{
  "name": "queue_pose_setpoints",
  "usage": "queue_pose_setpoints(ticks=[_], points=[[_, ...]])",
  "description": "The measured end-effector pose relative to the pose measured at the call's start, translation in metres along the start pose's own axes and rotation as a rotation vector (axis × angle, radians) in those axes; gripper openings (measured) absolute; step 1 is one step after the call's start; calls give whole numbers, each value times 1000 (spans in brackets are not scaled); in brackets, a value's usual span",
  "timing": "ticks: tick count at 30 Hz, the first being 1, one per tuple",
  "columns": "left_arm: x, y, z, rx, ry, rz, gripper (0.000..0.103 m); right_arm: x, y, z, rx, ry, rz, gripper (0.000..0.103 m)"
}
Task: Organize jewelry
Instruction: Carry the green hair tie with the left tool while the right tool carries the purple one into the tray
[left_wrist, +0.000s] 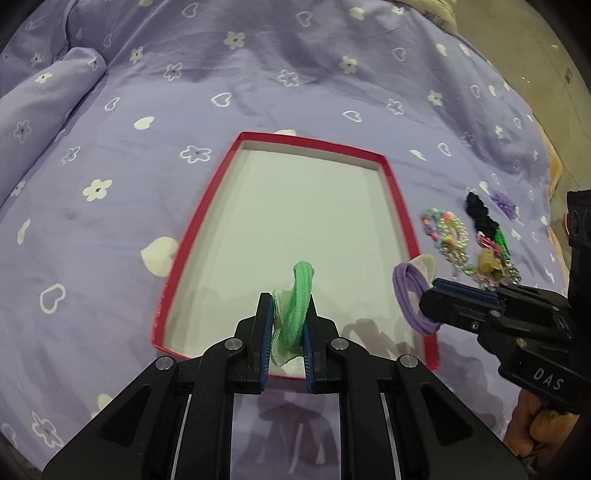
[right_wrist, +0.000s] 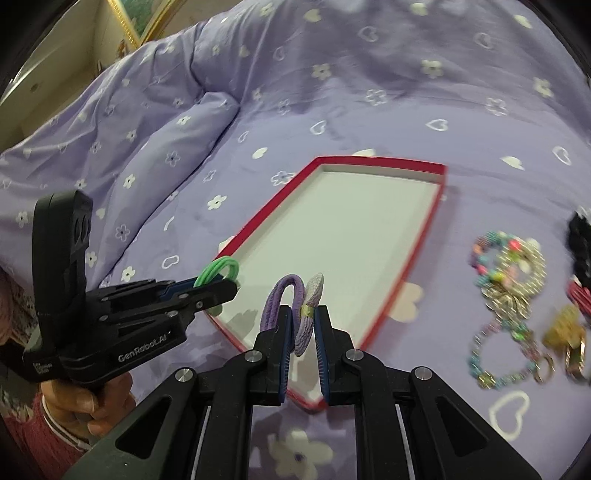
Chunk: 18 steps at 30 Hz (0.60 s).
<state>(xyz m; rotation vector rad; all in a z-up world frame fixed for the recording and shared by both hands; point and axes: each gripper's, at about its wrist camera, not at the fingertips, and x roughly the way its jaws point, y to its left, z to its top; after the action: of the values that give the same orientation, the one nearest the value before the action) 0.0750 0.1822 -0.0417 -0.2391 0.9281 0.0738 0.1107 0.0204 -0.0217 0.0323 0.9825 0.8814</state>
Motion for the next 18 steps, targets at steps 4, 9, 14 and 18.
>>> queue_pose_setpoints(ticks=[4, 9, 14, 18], points=[[14, 12, 4, -8, 31, 13, 13, 18, 8, 6, -28, 37, -1, 12], [30, 17, 4, -10, 75, 17, 13, 42, 11, 8, -70, 106, -16, 12], [38, 21, -1, -16, 103, 32, 14, 55, 11, 5, -98, 162, -29, 14], [42, 20, -2, -13, 120, 41, 18, 61, 10, 3, -105, 192, -30, 16]])
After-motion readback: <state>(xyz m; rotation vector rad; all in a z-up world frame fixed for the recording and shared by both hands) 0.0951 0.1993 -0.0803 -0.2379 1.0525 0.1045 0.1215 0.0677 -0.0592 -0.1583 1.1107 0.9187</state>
